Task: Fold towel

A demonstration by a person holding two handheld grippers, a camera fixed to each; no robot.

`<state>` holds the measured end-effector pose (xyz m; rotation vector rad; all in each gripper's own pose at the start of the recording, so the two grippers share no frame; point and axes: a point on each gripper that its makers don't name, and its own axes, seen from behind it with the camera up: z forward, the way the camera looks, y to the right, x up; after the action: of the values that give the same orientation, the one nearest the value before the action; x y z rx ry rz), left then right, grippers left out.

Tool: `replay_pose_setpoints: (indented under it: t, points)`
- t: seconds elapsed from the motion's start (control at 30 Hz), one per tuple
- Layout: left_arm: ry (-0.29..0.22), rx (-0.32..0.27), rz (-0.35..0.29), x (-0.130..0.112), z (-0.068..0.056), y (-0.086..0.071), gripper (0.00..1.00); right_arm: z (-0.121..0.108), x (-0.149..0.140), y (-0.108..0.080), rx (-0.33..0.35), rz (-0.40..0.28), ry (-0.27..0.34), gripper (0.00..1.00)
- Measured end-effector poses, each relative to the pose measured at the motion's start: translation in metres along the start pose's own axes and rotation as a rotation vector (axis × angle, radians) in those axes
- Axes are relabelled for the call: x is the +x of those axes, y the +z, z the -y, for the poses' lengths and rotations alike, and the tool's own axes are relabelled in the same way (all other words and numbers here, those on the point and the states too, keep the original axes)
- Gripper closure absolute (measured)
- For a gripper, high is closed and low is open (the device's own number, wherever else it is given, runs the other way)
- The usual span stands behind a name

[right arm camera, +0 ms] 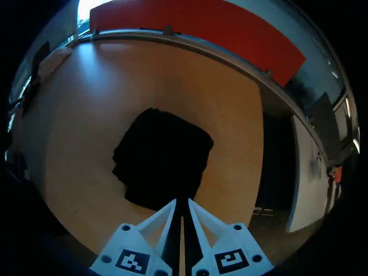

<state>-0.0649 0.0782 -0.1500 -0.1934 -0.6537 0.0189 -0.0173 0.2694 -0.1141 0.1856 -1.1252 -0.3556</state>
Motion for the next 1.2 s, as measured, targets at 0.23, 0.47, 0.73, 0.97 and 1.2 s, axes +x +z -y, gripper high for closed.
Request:
replay_pose_setpoints:
  t: [0.23,0.47,0.73,0.97,1.2]
  points:
    - [-0.002,0.006,0.008,-0.002,0.001,-0.002,0.03,-0.006,-0.017,0.010,-0.008,0.044,0.028,0.98]
    - [0.004,0.009,0.016,-0.004,0.000,-0.003,0.03,-0.011,-0.028,0.020,-0.016,0.084,0.050,0.98]
    - [0.005,0.012,0.022,-0.005,-0.001,-0.003,0.03,-0.007,-0.035,0.031,-0.021,0.111,0.048,0.98]
    - [0.005,0.012,0.024,-0.004,-0.001,-0.002,0.03,-0.007,-0.037,0.034,-0.029,0.109,0.056,0.95]
    - [0.001,0.011,0.024,-0.004,-0.001,0.001,0.03,-0.006,-0.035,0.031,-0.035,0.093,0.064,0.68]
